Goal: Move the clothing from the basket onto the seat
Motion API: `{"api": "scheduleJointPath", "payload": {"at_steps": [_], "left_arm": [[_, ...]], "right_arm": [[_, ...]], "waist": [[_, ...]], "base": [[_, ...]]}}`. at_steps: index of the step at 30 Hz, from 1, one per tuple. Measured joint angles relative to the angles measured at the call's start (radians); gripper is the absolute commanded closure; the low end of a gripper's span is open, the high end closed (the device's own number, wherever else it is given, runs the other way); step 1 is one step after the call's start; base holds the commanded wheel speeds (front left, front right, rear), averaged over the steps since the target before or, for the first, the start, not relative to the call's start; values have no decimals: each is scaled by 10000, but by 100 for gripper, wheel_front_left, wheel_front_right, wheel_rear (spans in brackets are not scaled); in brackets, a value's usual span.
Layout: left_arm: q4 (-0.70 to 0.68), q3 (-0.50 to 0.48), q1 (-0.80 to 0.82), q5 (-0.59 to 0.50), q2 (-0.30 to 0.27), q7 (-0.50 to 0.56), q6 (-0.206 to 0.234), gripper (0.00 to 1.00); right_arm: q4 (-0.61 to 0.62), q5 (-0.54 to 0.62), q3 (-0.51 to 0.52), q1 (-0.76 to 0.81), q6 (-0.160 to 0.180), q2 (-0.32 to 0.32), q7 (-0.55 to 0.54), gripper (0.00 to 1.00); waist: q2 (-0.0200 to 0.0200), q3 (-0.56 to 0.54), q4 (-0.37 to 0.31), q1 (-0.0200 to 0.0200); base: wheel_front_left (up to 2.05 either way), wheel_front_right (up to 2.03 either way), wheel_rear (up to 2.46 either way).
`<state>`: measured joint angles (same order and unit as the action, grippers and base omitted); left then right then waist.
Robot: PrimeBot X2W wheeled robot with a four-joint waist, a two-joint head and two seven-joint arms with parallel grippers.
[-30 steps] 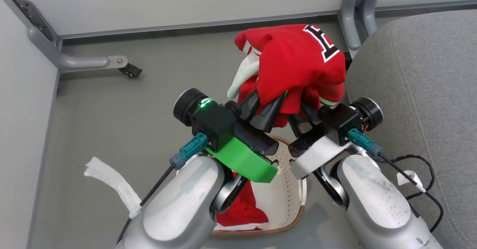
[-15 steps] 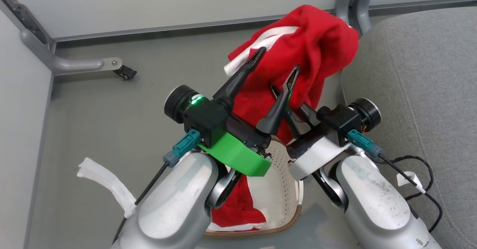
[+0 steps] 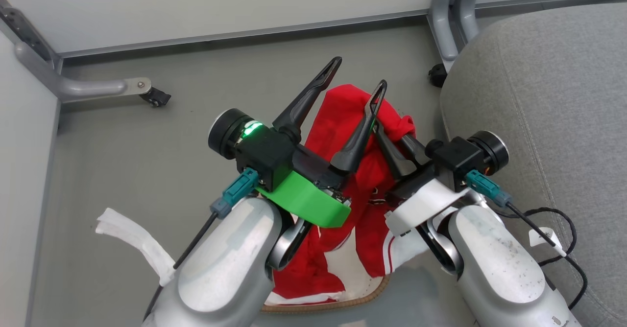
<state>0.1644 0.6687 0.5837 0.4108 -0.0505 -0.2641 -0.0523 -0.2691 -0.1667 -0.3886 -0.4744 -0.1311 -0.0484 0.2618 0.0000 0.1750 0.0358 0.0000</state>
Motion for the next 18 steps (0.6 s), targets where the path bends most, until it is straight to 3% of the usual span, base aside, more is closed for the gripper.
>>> {"api": "scheduleJointPath", "payload": {"at_steps": [18], "left_arm": [[430,-407,-420,-1064,-35,0,-337,0]], "right_arm": [[1068,709,1801,966,0,-8,0,100]], "waist": [[0,81,-1153,0]], "base": [[0,0,0]]}}
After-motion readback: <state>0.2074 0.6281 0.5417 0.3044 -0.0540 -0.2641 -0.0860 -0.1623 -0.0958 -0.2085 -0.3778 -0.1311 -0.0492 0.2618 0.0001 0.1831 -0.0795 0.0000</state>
